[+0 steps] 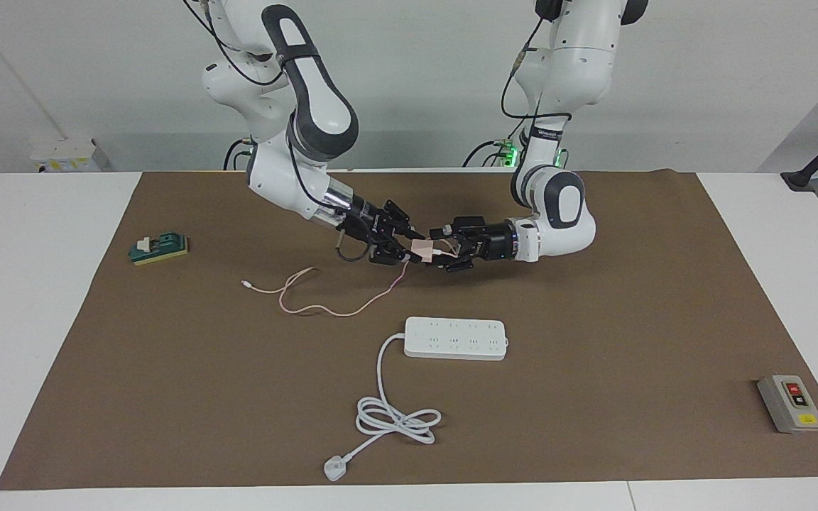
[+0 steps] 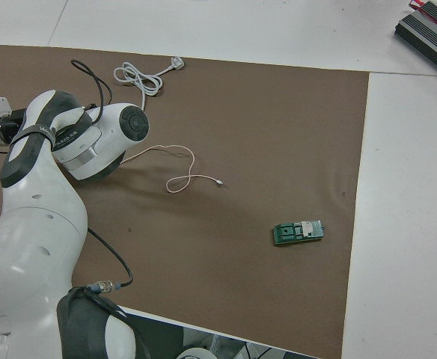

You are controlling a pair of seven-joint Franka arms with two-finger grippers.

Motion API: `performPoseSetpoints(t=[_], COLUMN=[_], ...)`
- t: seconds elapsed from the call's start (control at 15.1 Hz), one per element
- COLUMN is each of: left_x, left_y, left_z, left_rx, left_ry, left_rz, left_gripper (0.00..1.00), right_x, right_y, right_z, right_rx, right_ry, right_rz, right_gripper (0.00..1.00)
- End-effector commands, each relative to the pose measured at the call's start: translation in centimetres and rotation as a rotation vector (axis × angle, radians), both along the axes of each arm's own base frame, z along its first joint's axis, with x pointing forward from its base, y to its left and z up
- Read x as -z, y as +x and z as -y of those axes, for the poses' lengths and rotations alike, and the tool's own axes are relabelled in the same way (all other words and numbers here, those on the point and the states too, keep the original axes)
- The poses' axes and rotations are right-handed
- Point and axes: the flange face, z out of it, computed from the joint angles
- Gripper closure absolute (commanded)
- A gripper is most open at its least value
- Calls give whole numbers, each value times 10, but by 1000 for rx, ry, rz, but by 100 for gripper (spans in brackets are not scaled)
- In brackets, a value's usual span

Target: Plug charger into power strip

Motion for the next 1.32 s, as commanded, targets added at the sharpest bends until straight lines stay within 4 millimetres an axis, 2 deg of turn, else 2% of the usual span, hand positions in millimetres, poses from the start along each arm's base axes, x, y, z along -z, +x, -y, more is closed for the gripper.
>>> performPoseSetpoints(t=[0.0, 0.53, 0.99, 1.26], left_x=[5, 3, 5, 8], left_y=[4, 4, -4, -5], left_z=[-6, -6, -6, -7], left_rx=[-22, -22, 1, -7], left_ry=[-5, -8, -25, -11], left_rz=[31, 36, 28, 47], left_gripper=[0, 0, 1, 16], right_x=[-4, -5, -5, -5], right_y=[-10, -11, -11, -10], right_z=[-2, -3, -4, -3], right_rx=[-6, -8, -19, -15], right_ry=[8, 0, -4, -8], right_rz=[37, 52, 69, 75], right_gripper=[100, 100, 100, 100])
